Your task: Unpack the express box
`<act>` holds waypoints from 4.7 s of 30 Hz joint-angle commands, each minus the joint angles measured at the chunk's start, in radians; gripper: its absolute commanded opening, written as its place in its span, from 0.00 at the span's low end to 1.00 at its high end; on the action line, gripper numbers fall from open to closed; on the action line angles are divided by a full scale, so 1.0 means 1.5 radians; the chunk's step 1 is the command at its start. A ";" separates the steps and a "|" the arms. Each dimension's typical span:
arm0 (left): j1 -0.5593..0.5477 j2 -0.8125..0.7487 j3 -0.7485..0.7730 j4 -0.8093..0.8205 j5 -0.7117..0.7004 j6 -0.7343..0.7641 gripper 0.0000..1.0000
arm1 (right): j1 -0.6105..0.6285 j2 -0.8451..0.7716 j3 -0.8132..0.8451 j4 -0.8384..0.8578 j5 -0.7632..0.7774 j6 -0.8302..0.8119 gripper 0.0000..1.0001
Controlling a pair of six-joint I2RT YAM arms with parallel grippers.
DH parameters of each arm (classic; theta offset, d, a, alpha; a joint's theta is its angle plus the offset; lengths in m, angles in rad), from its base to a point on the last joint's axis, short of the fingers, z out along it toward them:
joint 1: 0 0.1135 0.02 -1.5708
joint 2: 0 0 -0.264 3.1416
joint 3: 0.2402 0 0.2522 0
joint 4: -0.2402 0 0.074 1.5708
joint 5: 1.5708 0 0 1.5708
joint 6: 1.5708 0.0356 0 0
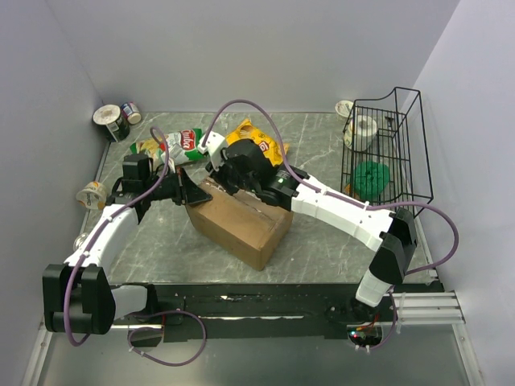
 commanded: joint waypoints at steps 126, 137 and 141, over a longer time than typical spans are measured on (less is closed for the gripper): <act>0.193 0.299 0.015 -0.023 0.080 0.069 0.01 | -0.250 -0.238 -0.126 -0.306 -0.019 0.026 0.00; 0.195 0.465 0.114 -0.049 0.074 0.099 0.01 | -0.251 -0.188 -0.055 -0.296 -0.039 0.006 0.00; 0.195 0.477 0.149 -0.036 0.061 0.103 0.06 | -0.251 -0.160 -0.021 -0.278 -0.066 0.003 0.00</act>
